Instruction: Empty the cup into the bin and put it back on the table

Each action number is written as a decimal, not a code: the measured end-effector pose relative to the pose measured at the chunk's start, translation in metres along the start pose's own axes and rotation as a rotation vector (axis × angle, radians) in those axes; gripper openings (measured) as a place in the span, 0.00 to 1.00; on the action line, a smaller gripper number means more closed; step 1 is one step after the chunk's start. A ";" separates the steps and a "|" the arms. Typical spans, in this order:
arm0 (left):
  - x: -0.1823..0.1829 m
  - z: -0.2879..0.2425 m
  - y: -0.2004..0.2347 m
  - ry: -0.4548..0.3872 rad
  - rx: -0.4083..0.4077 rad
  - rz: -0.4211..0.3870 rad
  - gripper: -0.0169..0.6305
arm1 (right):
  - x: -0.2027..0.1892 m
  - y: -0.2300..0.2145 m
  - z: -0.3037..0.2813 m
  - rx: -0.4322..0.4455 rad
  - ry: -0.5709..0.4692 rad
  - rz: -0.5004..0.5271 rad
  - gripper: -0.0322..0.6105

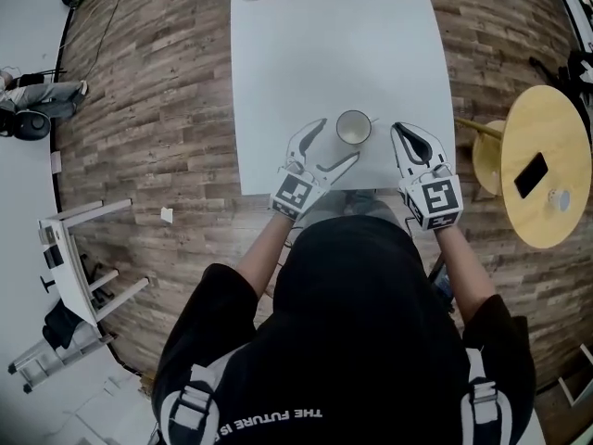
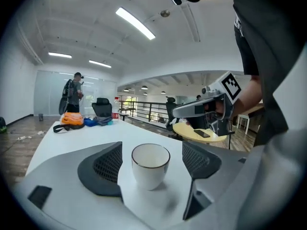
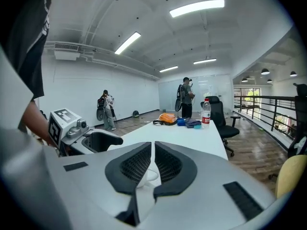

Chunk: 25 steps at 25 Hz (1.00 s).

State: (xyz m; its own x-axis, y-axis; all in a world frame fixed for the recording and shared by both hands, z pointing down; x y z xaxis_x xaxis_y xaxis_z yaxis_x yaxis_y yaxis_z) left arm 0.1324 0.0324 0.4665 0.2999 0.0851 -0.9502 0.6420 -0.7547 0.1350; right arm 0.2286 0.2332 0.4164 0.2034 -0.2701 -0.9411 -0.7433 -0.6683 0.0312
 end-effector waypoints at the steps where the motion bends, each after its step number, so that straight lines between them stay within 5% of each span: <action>1: -0.006 -0.006 0.003 0.019 -0.022 -0.003 0.61 | -0.003 0.000 -0.004 0.012 0.018 0.016 0.08; 7: -0.035 -0.031 0.010 0.057 -0.082 0.028 0.63 | -0.041 -0.001 -0.033 0.090 0.160 0.125 0.26; 20: -0.062 -0.064 0.037 0.021 -0.119 -0.005 0.63 | -0.089 -0.012 -0.114 0.177 0.161 0.135 0.25; 25: -0.063 -0.069 0.036 0.018 -0.137 -0.023 0.62 | -0.093 -0.003 -0.112 0.175 0.128 0.138 0.15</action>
State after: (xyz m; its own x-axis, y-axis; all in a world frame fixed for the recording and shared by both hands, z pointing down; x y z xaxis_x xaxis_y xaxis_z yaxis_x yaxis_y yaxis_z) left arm 0.1858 0.0447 0.5509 0.2953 0.1139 -0.9486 0.7388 -0.6567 0.1512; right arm 0.2835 0.1831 0.5412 0.1630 -0.4429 -0.8816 -0.8664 -0.4917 0.0868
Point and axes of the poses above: the fingertips, and each gripper's own axes: z backward along the fingers, y to its left, x out of its top, the point moved 10 cm from there along z, backward along the fingers, and after that the axes turned 14 degrees about -x, right-handed, at the moved point
